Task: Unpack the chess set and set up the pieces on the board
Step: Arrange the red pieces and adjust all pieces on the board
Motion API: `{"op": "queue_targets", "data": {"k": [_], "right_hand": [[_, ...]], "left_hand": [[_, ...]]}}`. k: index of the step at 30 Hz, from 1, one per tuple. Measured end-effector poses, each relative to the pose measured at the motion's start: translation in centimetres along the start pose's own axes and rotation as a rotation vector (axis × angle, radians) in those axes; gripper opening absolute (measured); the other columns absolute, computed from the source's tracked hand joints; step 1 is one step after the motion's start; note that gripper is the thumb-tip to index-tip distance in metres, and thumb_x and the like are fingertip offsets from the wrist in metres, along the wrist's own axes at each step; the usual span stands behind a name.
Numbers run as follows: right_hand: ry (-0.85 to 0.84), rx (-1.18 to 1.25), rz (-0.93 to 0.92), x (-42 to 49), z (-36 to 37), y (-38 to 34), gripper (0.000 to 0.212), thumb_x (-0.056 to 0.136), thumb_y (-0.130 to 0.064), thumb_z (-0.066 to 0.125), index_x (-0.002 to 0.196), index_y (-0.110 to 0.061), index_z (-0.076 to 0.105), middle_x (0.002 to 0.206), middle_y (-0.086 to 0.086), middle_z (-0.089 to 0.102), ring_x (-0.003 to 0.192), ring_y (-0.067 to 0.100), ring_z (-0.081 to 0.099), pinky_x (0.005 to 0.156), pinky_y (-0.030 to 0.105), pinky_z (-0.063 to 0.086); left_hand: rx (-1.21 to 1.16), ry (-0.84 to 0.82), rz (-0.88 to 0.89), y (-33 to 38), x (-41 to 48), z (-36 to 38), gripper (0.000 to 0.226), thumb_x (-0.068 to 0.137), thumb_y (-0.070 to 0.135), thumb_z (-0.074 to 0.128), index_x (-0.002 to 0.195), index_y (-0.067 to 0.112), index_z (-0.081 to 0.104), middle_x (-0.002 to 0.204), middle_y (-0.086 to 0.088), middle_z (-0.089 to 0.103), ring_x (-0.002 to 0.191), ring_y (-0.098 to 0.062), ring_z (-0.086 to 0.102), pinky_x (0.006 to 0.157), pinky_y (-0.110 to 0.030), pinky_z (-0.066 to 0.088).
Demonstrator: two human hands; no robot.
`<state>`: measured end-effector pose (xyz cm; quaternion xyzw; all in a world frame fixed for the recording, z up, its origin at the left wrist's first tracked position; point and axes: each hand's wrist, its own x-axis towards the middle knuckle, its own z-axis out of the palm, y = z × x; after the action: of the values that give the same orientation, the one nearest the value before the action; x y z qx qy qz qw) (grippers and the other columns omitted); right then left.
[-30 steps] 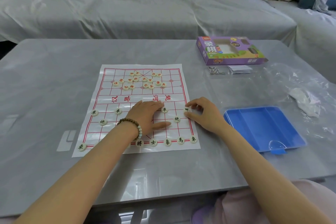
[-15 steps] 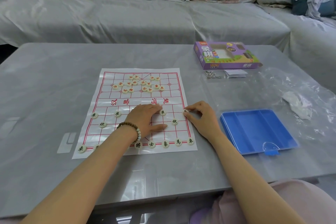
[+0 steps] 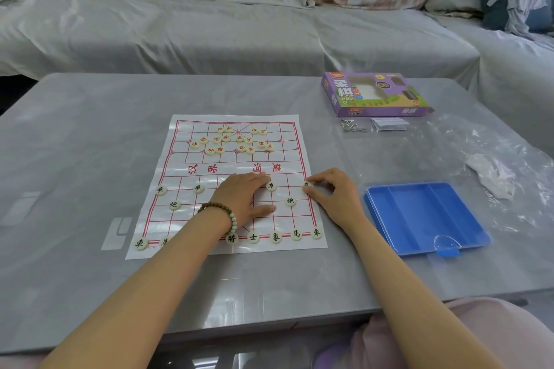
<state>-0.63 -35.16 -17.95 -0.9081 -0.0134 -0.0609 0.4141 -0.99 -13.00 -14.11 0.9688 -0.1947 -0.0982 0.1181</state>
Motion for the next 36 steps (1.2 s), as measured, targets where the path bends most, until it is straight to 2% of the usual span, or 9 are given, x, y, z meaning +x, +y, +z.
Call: {"op": "queue_targets", "data": {"k": [5,9,14,17,21,24,27,31,36], "right_hand": [[0.007,0.007,0.001,0.0,0.0,0.0,0.026,0.081,-0.034,0.070,0.104,-0.023,0.069,0.098,-0.009,0.059,0.088,0.005,0.054,0.074,0.012,0.041],[0.009,0.023,0.013,-0.3,-0.1,0.0,0.024,0.081,-0.037,0.069,0.102,-0.025,0.067,0.098,-0.010,0.060,0.090,0.007,0.055,0.078,0.018,0.045],[0.040,0.027,0.073,0.6,-0.4,-1.1,0.025,0.084,-0.035,0.065,0.108,-0.027,0.063,0.102,-0.009,0.057,0.082,0.004,0.050,0.064,0.010,0.038],[0.046,-0.028,0.049,2.6,0.1,-3.2,0.024,0.085,-0.035,0.064,0.108,-0.029,0.061,0.103,-0.011,0.054,0.082,0.005,0.050,0.067,0.011,0.037],[-0.044,-0.031,-0.008,5.7,1.6,-5.8,0.026,0.085,-0.034,0.065,0.110,-0.027,0.061,0.106,-0.010,0.055,0.088,0.005,0.052,0.071,0.009,0.037],[-0.087,-0.103,0.005,7.8,2.7,-6.6,0.030,0.085,-0.035,0.065,0.113,-0.025,0.060,0.107,-0.010,0.054,0.089,0.004,0.051,0.069,0.005,0.033],[-0.137,-0.142,0.037,9.0,3.5,-6.6,0.033,0.084,-0.038,0.065,0.114,-0.025,0.059,0.104,-0.010,0.054,0.087,0.005,0.051,0.068,0.011,0.036],[-0.171,-0.194,0.037,9.8,4.3,-6.1,0.032,0.084,-0.038,0.065,0.113,-0.025,0.059,0.103,-0.008,0.055,0.086,0.004,0.048,0.075,0.017,0.037],[-0.184,-0.221,-0.004,10.5,4.7,-5.7,0.023,0.084,-0.036,0.066,0.104,-0.026,0.060,0.100,-0.012,0.053,0.084,0.000,0.045,0.066,0.005,0.031]], "left_hand": [[-0.045,0.013,0.004,-0.2,-0.1,0.0,0.066,0.088,0.055,0.047,0.144,0.026,0.029,0.152,0.009,0.024,0.139,-0.012,0.022,0.114,-0.030,0.012],[-0.154,0.035,0.015,-0.9,-0.4,-0.5,0.055,0.091,0.050,0.044,0.140,0.025,0.037,0.148,0.008,0.032,0.135,-0.011,0.029,0.111,-0.028,0.020],[-0.286,0.095,-0.124,-4.5,-1.1,-2.3,0.051,0.093,0.046,0.041,0.139,0.024,0.039,0.147,0.005,0.034,0.136,-0.014,0.029,0.113,-0.033,0.024],[-0.297,0.099,-0.164,-6.5,-1.2,-3.1,0.053,0.093,0.047,0.041,0.140,0.022,0.037,0.149,0.004,0.032,0.136,-0.015,0.029,0.113,-0.033,0.024],[-0.205,0.064,-0.148,-7.5,0.0,-4.1,0.058,0.094,0.049,0.034,0.144,0.021,0.028,0.152,0.003,0.024,0.140,-0.015,0.022,0.115,-0.032,0.020],[-0.087,-0.033,-0.133,-7.6,1.5,-4.3,0.061,0.096,0.051,0.025,0.148,0.020,0.015,0.156,0.003,0.010,0.143,-0.017,0.010,0.115,-0.034,0.014],[-0.009,-0.138,-0.104,-7.2,2.5,-3.3,0.070,0.091,0.061,0.009,0.148,0.023,0.004,0.157,0.003,-0.003,0.144,-0.018,-0.003,0.116,-0.037,0.006],[-0.017,-0.193,-0.110,-6.7,3.4,-2.0,0.064,0.094,0.056,0.011,0.148,0.026,-0.006,0.155,0.006,-0.014,0.142,-0.017,-0.014,0.115,-0.038,-0.005],[-0.006,-0.168,-0.101,-6.4,4.5,-1.8,0.069,0.090,0.061,0.008,0.148,0.026,-0.006,0.155,0.006,-0.015,0.142,-0.018,-0.018,0.114,-0.033,-0.007]]}}
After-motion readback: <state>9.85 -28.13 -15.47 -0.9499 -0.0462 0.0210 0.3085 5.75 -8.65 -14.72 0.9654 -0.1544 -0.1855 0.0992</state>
